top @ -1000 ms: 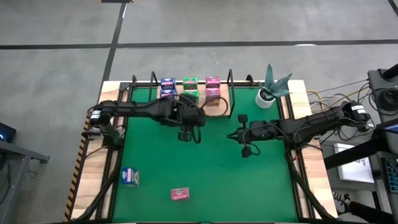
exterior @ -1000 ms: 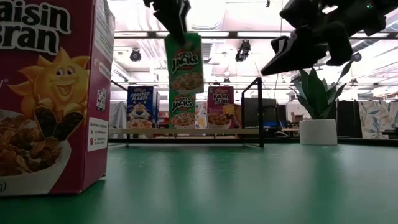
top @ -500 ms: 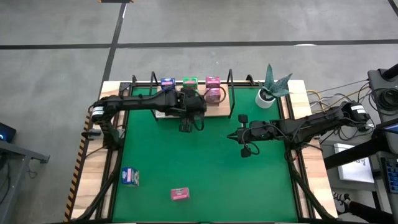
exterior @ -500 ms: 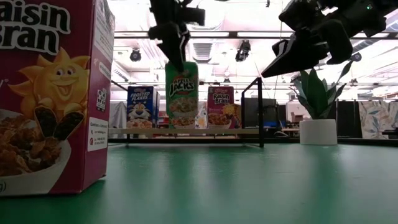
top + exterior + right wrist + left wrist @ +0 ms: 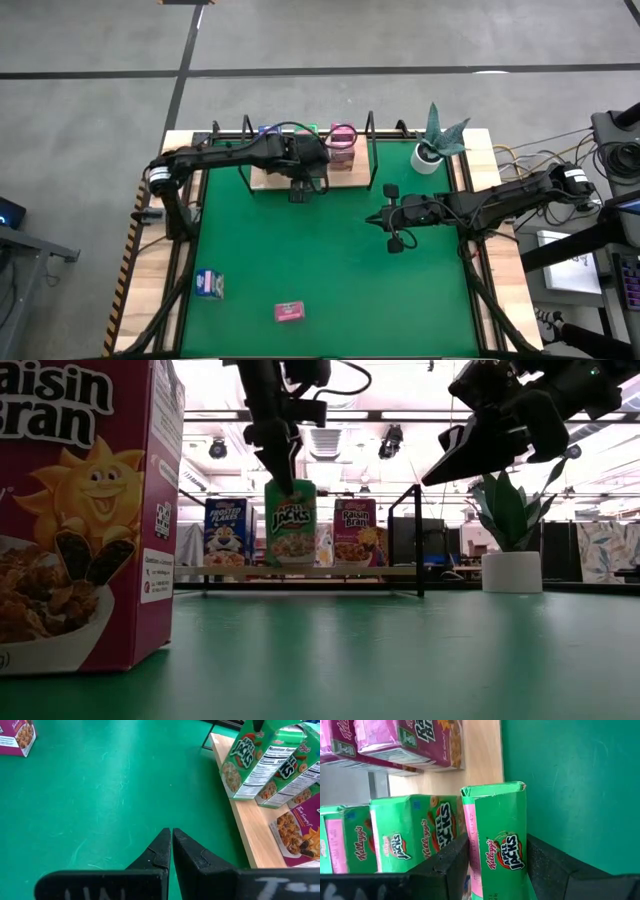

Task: Stack cereal on shelf
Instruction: Put the green cereal box aligned with the other green cereal boxes on the shelf

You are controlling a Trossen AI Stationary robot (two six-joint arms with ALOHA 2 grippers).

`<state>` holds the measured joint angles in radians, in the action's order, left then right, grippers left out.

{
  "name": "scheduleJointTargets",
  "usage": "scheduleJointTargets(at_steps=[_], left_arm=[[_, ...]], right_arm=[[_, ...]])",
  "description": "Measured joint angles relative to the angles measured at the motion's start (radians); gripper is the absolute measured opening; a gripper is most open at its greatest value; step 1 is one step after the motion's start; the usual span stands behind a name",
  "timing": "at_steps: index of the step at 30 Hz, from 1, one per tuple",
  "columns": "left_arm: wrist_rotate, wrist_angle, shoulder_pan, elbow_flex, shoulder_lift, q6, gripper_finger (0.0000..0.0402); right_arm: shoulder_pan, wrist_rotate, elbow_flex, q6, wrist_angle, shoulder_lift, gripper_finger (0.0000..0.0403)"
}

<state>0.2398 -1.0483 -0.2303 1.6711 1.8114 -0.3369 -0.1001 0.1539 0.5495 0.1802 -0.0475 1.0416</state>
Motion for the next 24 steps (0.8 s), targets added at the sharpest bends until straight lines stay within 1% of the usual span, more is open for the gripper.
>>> scheduleJointTargets(at_steps=[7, 13, 19, 24], left_arm=[[0.001, 0.019, -0.020, 0.000, 0.003, -0.038, 0.0162], [0.000, 0.017, -0.030, 0.000, 0.003, -0.042, 0.0162], [-0.018, 0.016, -0.045, 0.000, 0.003, -0.052, 0.0162], [-0.024, 0.015, -0.057, 0.000, 0.003, -0.065, 0.0176]], right_arm=[[0.000, 0.000, 0.000, 0.000, 0.000, 0.000, 0.0009], [0.000, 0.000, 0.000, 0.002, 0.001, 0.000, 0.0009], [0.000, 0.000, 0.000, -0.003, 0.001, 0.000, 0.0009], [0.000, 0.000, 0.000, -0.004, 0.001, 0.000, 0.0009]])
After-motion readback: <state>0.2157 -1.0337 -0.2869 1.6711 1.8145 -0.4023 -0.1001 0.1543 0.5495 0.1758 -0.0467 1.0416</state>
